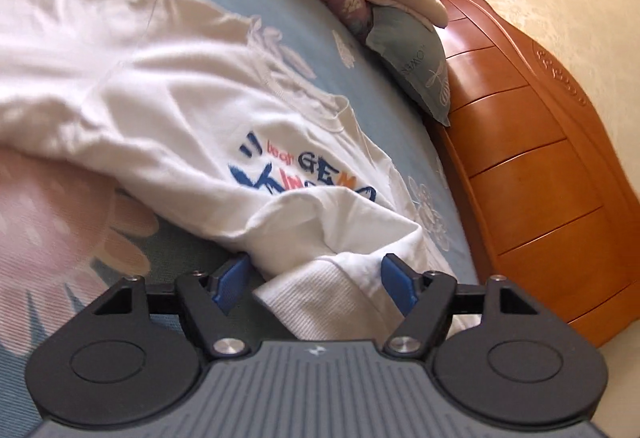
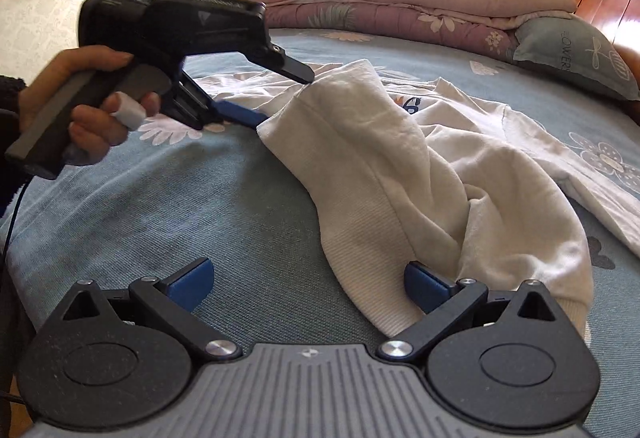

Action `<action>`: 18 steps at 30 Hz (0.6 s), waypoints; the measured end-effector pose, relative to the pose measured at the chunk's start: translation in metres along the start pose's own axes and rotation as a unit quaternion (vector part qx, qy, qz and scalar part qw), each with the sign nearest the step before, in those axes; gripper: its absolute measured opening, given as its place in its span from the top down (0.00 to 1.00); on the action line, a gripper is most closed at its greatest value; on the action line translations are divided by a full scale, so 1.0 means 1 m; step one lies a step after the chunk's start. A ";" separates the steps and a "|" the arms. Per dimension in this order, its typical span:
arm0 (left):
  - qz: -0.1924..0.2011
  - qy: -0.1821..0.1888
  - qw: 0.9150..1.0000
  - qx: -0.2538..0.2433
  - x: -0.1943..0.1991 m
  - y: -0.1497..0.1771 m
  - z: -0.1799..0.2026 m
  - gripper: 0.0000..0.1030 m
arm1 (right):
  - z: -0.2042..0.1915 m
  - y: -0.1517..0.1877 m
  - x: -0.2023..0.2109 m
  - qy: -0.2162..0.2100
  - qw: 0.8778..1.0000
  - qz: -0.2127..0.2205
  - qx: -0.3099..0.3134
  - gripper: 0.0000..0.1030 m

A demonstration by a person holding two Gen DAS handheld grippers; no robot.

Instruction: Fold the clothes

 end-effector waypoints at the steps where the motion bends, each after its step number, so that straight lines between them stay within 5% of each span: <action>1: -0.008 0.009 1.000 0.000 -0.001 0.003 0.000 0.32 | 0.000 0.000 0.000 0.001 1.000 -0.001 0.003 0.00; 7: -0.085 0.072 0.993 -0.030 0.020 0.050 0.010 0.44 | -0.002 0.000 0.000 0.004 1.000 -0.005 0.011 0.00; 18: -0.016 0.041 0.999 0.003 0.036 0.028 -0.008 0.27 | -0.001 0.002 -0.002 0.004 1.000 -0.006 0.014 0.00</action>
Point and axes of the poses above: each gripper's, at about its wrist camera, not at the fingertips, and x roughly against the way its jaws point, z to its right, y to its underside, the point moved 5 cm from there along -x, roughly the way its jaws point, and after that the axes turned 14 degrees about x, right-handed, at the moved point
